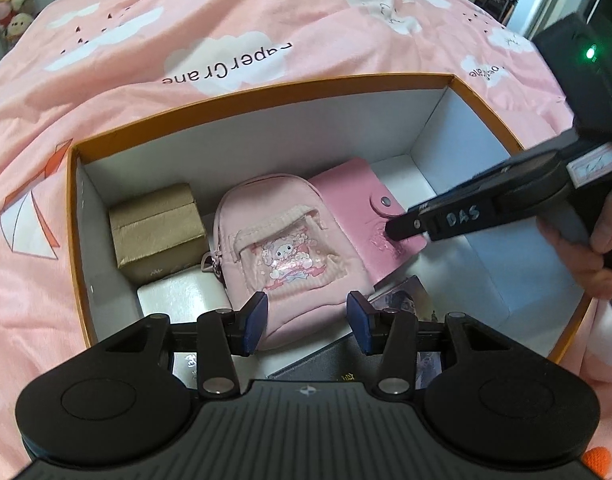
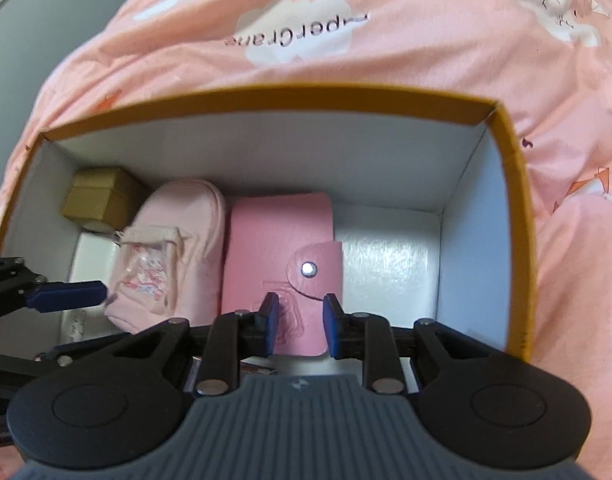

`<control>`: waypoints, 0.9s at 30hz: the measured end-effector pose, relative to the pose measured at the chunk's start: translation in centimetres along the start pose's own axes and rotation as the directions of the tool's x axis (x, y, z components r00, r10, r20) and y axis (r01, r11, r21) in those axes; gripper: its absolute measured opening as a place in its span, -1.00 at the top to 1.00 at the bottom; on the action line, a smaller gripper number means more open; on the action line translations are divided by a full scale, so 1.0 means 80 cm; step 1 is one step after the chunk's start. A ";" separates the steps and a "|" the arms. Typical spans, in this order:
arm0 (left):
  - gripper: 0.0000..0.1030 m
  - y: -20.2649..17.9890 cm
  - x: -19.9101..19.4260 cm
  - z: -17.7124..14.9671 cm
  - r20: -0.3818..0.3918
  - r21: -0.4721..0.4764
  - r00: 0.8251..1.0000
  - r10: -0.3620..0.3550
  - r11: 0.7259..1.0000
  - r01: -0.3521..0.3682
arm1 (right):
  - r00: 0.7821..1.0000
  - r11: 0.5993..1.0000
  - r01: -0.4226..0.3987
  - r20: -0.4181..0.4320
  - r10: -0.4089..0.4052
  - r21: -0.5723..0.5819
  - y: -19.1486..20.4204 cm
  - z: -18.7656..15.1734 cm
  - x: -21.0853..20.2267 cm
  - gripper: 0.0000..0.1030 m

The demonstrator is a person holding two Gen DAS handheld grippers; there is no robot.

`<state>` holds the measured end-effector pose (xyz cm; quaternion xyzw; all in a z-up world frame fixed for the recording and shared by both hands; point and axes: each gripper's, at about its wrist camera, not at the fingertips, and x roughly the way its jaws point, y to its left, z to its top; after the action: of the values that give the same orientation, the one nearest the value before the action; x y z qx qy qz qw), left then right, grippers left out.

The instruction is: Organize objects

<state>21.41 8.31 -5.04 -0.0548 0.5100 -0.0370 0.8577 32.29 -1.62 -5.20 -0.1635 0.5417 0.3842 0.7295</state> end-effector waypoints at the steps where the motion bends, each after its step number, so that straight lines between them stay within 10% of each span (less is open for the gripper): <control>1: -0.05 0.001 0.000 0.000 0.000 -0.007 1.000 0.000 1.000 0.000 | 1.000 1.000 0.009 -0.009 -0.009 0.000 0.001 -0.001 0.003 0.51; 11: -0.05 -0.001 -0.015 -0.004 0.064 -0.063 0.998 0.000 0.998 0.004 | 0.997 0.997 -0.065 -0.044 0.066 0.030 0.006 -0.007 0.006 0.84; 27: -0.05 -0.059 -0.123 -0.061 0.232 -0.132 0.971 -0.057 0.987 0.090 | 0.961 0.997 0.024 0.275 -0.001 -0.080 0.028 -0.112 -0.130 0.35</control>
<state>12.40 4.52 1.86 -0.1385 0.4072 -0.0260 0.9024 23.50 -9.99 1.48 -0.1419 0.4177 0.4208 0.7927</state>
